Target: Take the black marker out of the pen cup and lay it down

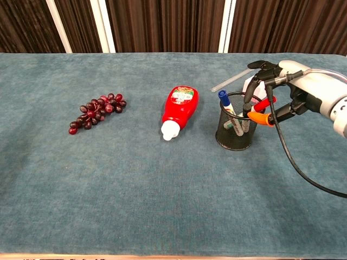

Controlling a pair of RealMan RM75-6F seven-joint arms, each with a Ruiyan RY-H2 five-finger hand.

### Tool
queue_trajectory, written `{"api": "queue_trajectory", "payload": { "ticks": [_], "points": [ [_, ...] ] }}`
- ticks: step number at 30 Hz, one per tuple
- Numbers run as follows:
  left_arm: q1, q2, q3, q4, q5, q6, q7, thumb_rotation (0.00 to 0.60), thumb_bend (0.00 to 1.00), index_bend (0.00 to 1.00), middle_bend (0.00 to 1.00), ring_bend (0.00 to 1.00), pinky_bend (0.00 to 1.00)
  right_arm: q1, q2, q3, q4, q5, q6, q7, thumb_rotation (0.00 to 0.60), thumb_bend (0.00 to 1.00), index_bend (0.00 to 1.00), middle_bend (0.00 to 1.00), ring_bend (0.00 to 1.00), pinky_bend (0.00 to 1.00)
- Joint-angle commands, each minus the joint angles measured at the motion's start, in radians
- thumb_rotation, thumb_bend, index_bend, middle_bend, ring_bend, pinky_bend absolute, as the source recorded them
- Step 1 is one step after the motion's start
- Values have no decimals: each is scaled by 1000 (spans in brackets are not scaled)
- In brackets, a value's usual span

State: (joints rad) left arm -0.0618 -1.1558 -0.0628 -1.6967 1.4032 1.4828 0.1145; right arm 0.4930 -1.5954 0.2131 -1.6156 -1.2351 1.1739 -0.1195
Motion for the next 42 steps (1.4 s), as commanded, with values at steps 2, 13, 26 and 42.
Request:
{"api": "queue_trajectory", "payload": {
  "ticks": [2, 13, 26, 42],
  "points": [
    [0, 0, 0, 0, 0, 0, 0, 600, 392, 145, 34, 16, 50, 2, -3, 2, 2, 5, -1, -3, 600, 418, 498, 0, 0, 171],
    [-1, 0, 0, 0, -1, -1, 0, 600, 392, 145, 34, 16, 50, 4, -10, 3, 7, 13, -1, -4, 600, 418, 512, 0, 0, 171],
    [0, 0, 0, 1, -1, 0, 0, 600, 392, 145, 33, 16, 50, 8, -19, 7, 10, 18, 3, -5, 600, 418, 537, 0, 0, 171],
    [0, 0, -2, -2, -7, 1, 4, 600, 392, 145, 33, 16, 50, 13, -16, 13, -1, 25, 2, -12, 600, 472, 731, 0, 0, 171]
  ]
}}
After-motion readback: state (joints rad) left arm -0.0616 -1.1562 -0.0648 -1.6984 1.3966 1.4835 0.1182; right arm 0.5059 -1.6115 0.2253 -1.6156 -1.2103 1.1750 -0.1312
